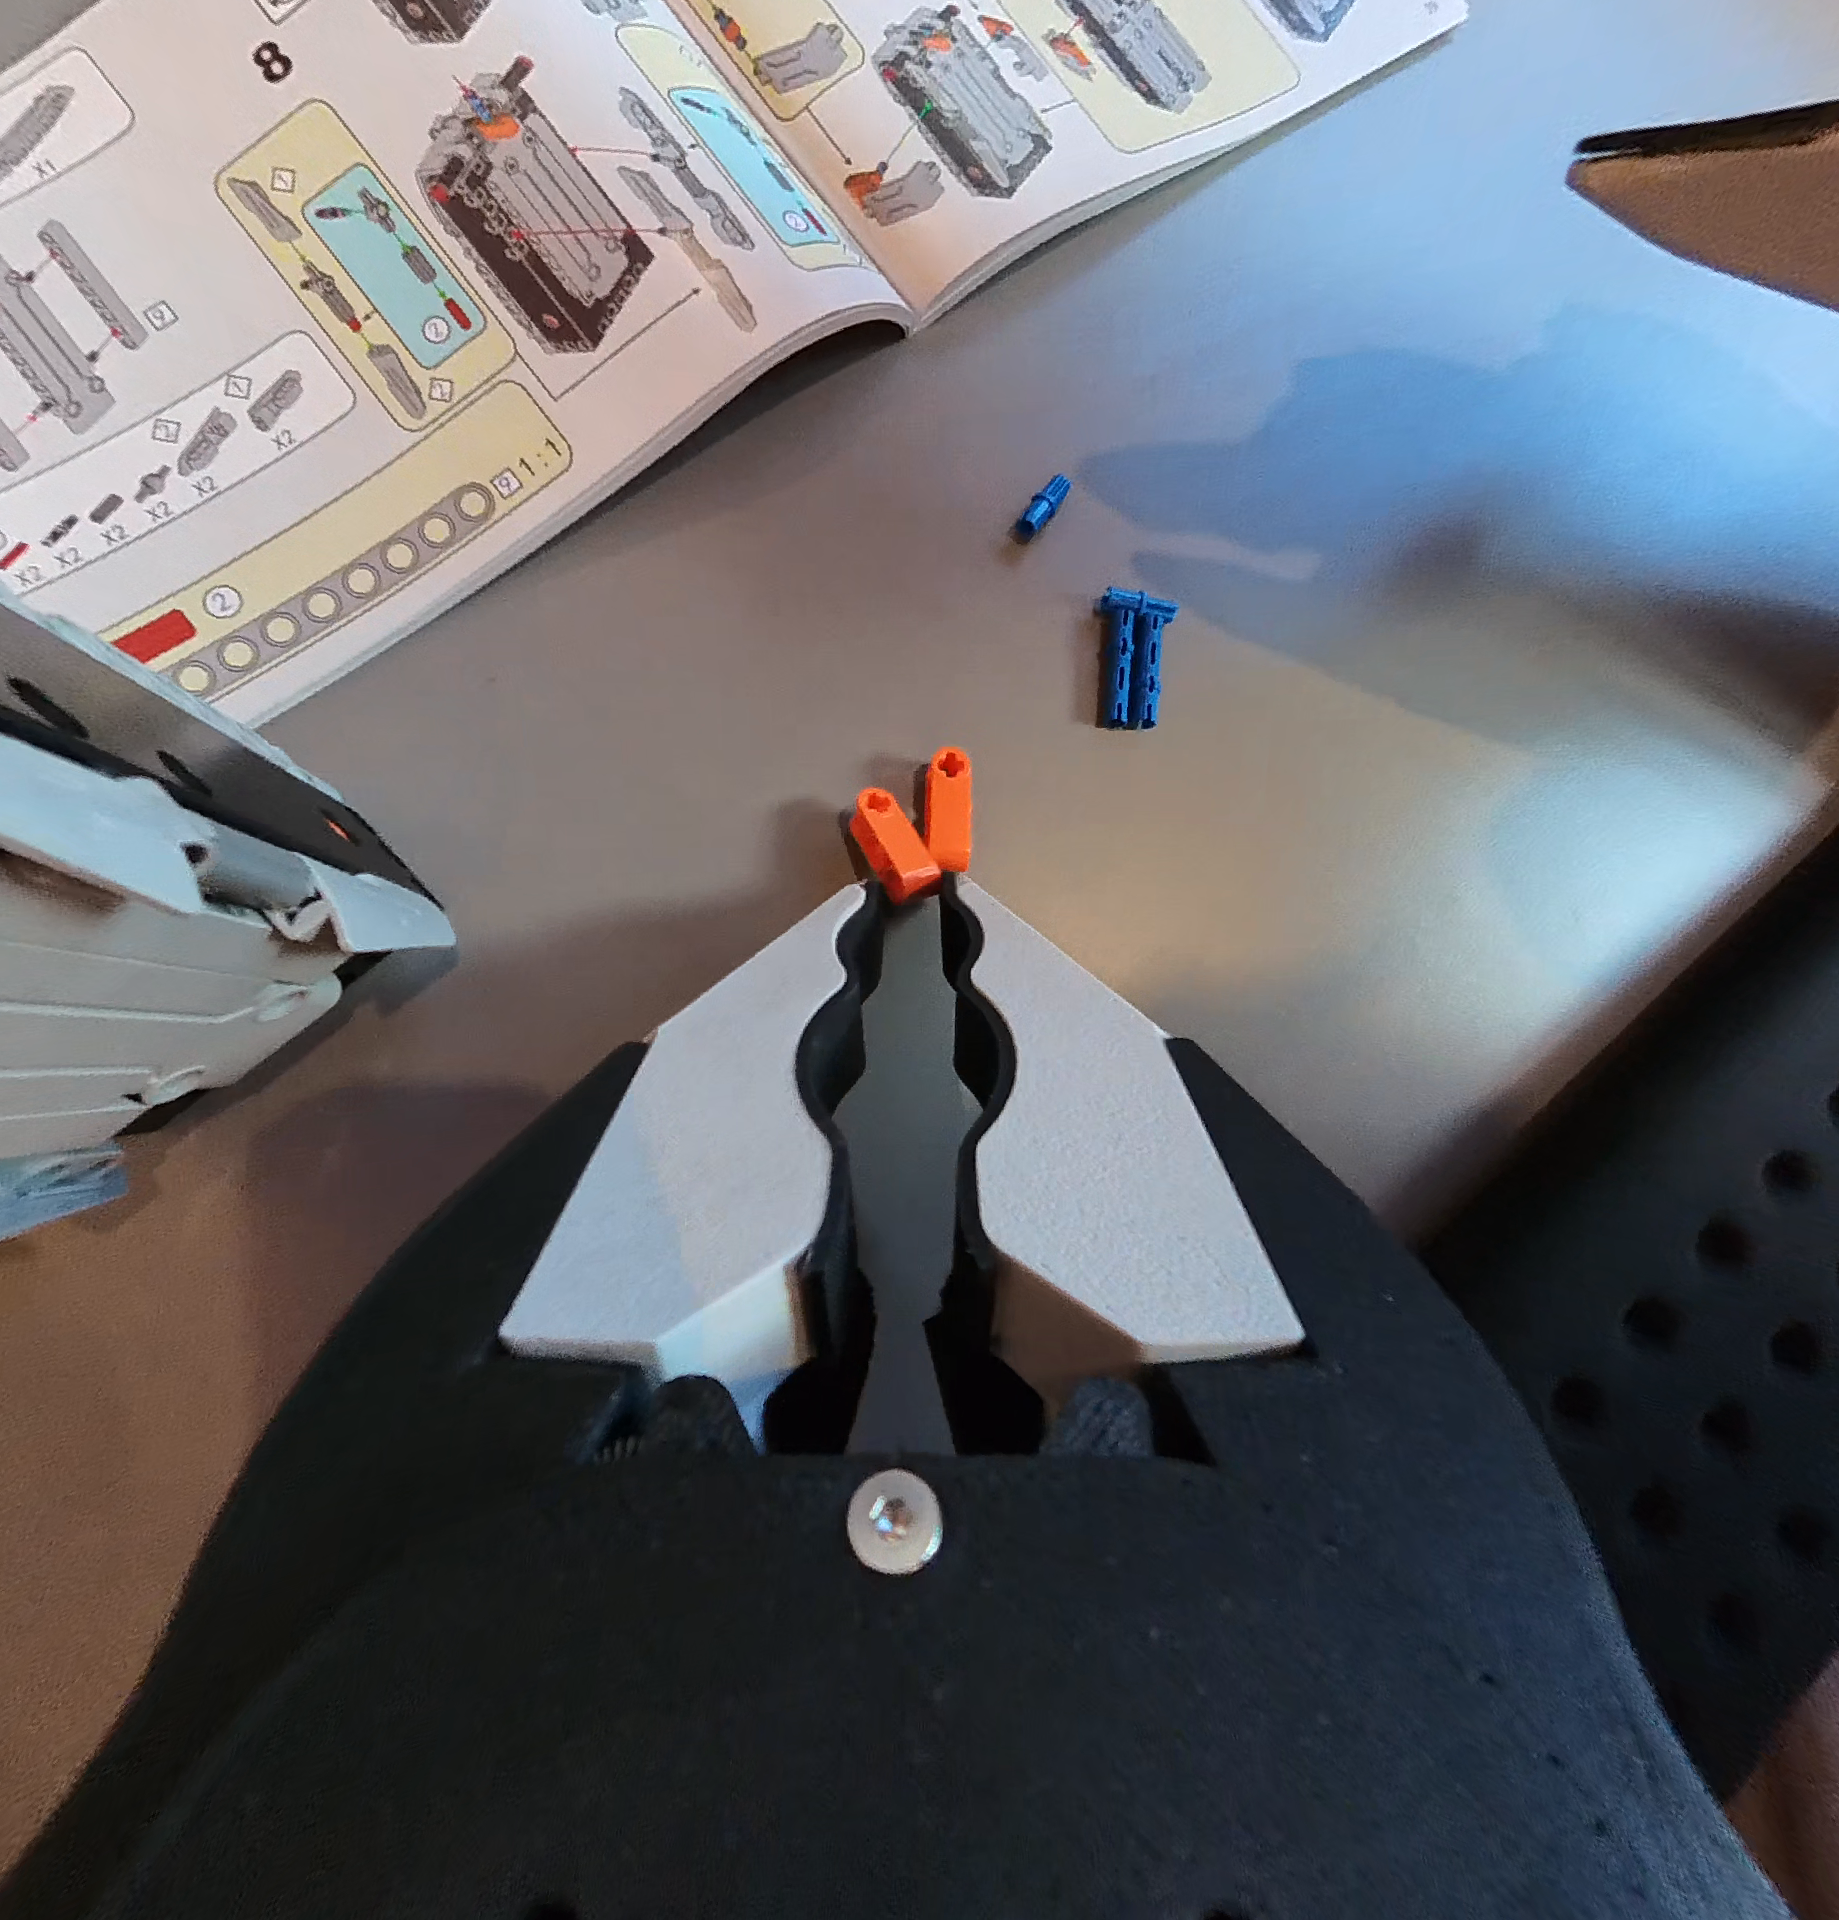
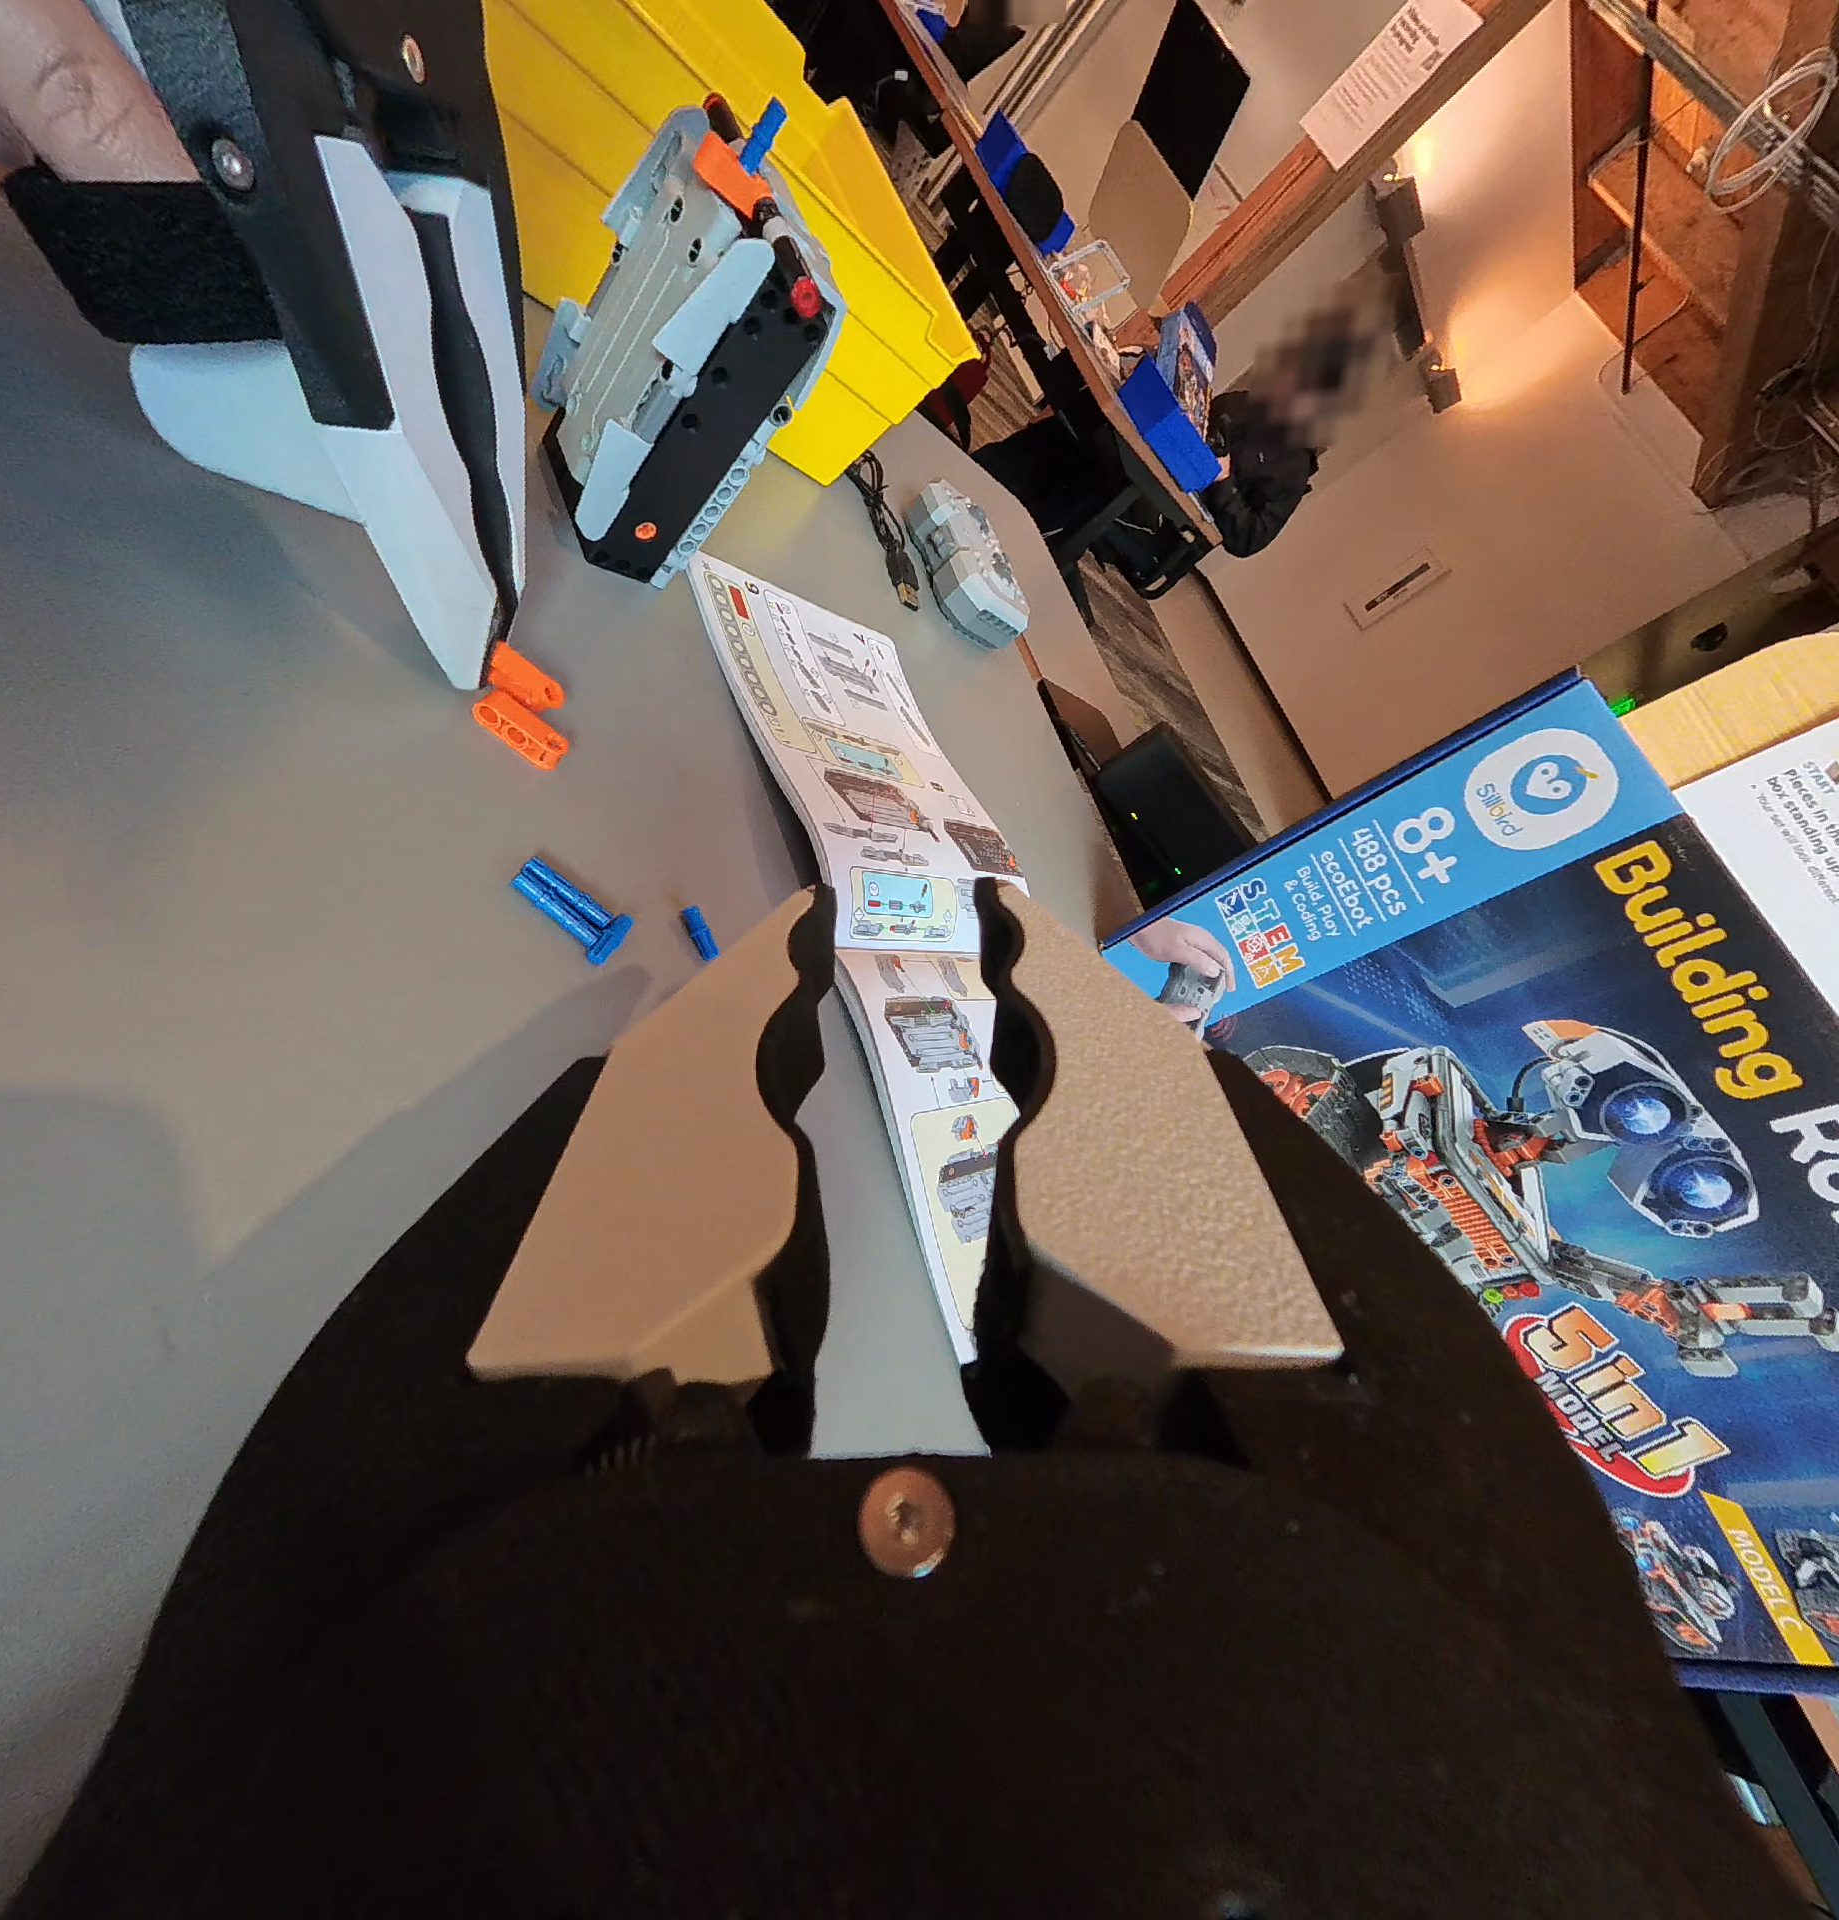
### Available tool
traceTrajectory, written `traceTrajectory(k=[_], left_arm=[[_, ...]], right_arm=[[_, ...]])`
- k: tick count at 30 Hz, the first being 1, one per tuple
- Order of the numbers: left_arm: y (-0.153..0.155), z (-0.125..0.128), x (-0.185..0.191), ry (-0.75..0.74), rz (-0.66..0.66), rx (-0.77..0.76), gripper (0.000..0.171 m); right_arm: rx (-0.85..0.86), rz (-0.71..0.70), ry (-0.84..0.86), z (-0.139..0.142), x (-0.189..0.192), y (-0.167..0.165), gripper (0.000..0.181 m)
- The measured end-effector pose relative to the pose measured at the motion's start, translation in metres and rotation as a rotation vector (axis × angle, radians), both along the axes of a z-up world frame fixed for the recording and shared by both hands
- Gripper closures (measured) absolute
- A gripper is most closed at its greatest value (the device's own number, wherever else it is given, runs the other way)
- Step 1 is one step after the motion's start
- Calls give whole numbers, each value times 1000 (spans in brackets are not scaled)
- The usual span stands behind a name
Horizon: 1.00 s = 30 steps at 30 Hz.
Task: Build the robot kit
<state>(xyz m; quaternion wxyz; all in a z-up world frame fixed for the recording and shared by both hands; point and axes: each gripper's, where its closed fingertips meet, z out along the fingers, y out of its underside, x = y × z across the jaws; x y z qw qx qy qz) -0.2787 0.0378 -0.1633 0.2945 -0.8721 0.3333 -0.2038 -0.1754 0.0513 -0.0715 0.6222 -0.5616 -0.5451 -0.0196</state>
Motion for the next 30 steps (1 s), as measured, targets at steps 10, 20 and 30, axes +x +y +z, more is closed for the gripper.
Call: traceTrajectory(k=[10,20,30], left_arm=[[-1,13,-15,59,46,97,142],[-4,212,-192,-15,535,862,141],[93,161,-275,180,341,391,144]], right_arm=[[14,-6,28,10,8,1,157],[23,-56,97,18,20,10,156],[-46,-193,304,27,50,33,155]])
